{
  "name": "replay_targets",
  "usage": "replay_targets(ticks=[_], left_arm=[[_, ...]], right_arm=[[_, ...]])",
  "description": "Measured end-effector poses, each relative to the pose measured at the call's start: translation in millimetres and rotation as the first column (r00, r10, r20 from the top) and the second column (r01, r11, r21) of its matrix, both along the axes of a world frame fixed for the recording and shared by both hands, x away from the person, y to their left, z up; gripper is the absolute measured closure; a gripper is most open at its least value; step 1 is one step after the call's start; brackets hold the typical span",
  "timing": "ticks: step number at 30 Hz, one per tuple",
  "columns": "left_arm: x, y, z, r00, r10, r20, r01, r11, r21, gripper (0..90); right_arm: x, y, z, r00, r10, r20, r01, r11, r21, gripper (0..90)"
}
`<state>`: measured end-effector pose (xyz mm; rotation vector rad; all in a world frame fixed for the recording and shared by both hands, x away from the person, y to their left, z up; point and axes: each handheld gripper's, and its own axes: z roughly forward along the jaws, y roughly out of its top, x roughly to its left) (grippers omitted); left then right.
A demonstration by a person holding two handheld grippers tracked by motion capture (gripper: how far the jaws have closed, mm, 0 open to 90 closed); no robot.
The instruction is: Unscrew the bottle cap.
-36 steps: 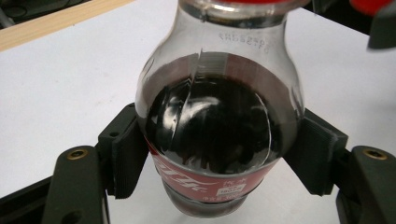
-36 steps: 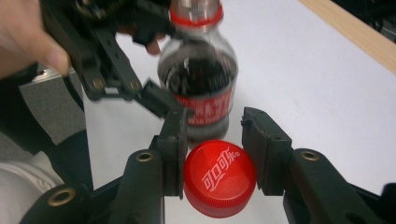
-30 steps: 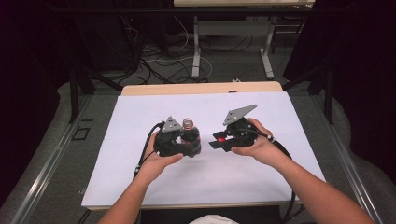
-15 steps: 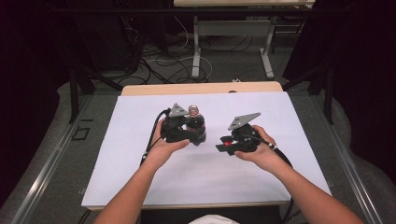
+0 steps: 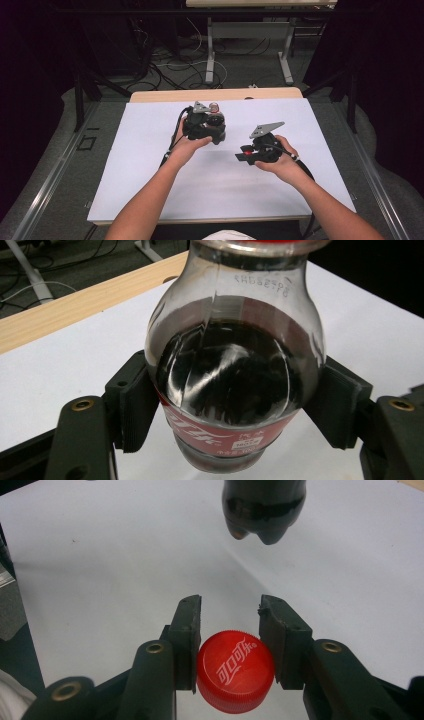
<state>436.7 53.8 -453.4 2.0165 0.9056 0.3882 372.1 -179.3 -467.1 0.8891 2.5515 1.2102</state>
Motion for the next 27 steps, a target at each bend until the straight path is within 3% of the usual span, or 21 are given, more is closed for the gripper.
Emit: replay_targets(ticks=[10,11,18,19,23,27], left_arm=[[20.5,-13.8,-25.7,0.9991,0.032,-0.027,-0.032,0.9994,0.013,29.7],[21.7,-14.7,-28.0,0.9994,0.032,-0.016,-0.032,0.9993,0.019,29.7],[21.9,-19.9,-39.0,0.9990,0.034,-0.029,-0.034,0.9993,0.018,29.7],[21.1,-21.3,-41.9,0.9984,0.030,-0.047,-0.029,0.9993,0.024,29.7],[20.5,-24.8,-49.0,0.9990,0.026,-0.037,-0.024,0.9982,0.055,29.7],[21.1,-25.7,-53.6,0.9988,0.035,-0.035,-0.033,0.9984,0.045,29.7]], right_arm=[[3.0,-0.3,-2.3,0.9999,-0.009,-0.012,0.009,1.000,-0.005,60.7],[3.2,-0.1,-2.7,0.9999,-0.006,-0.013,0.006,1.000,-0.003,60.7],[4.3,-1.3,-3.0,0.9998,0.000,-0.022,-0.001,1.000,-0.016,60.7],[4.7,-0.8,-4.4,0.9999,-0.005,-0.009,0.005,1.000,-0.005,60.7],[4.9,-0.6,-5.1,0.9999,-0.005,-0.012,0.005,1.000,-0.003,60.7],[4.9,-0.9,-4.6,0.9997,-0.008,-0.022,0.008,1.000,0.000,60.7]])
